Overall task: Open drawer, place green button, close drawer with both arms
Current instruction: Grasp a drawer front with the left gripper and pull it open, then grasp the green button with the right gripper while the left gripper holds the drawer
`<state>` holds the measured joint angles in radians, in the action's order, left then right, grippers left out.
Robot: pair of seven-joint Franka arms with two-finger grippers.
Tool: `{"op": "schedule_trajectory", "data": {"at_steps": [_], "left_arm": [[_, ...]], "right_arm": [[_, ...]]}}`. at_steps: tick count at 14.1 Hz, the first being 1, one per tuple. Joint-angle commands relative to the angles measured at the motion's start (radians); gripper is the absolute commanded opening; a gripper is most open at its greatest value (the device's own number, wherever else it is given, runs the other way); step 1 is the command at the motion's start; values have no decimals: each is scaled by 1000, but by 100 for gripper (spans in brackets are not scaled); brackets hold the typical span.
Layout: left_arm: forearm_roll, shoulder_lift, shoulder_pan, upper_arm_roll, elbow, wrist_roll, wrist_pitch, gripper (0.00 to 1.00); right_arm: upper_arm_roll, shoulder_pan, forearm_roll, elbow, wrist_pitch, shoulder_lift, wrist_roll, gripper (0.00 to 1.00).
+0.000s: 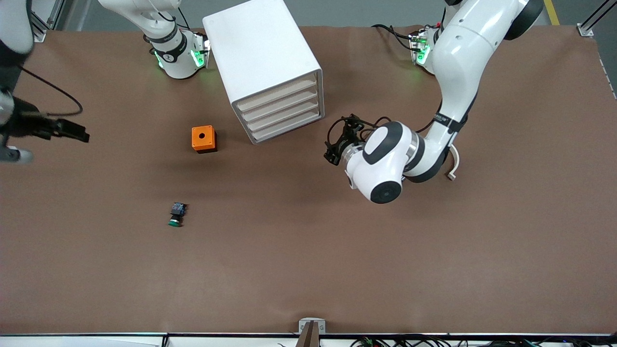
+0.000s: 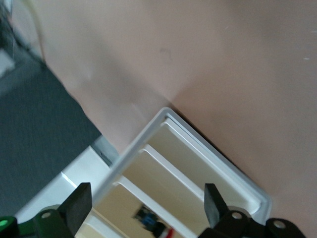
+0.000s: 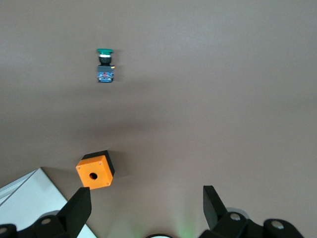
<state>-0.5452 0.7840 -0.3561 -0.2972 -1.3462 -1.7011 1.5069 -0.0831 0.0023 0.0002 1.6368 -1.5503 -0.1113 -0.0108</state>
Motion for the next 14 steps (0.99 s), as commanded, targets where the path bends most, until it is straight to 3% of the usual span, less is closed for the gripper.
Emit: {"op": "schedule_trajectory", "data": {"at_steps": [1,6,9,12,14], "left_arm": [[-102,92,-12,6,59,-164,10,100],[-217,169,-49,7,59,-357,35,100],[-254,208,-63,7,58,-445,35,77],[-280,239,-70,7,55,-459,33,62],[-317,268,-70,7,47,-473,33,59]], "right_arm": [[10,-15,-11,-61,12,-41,18,100],[14,67,3,105,-228,-39,-153,100],[14,120,20,208,-449,-77,-209,100],[14,145,63,219,-592,-183,-228,100],[13,143,63,227,-709,-266,-232,100]]}}
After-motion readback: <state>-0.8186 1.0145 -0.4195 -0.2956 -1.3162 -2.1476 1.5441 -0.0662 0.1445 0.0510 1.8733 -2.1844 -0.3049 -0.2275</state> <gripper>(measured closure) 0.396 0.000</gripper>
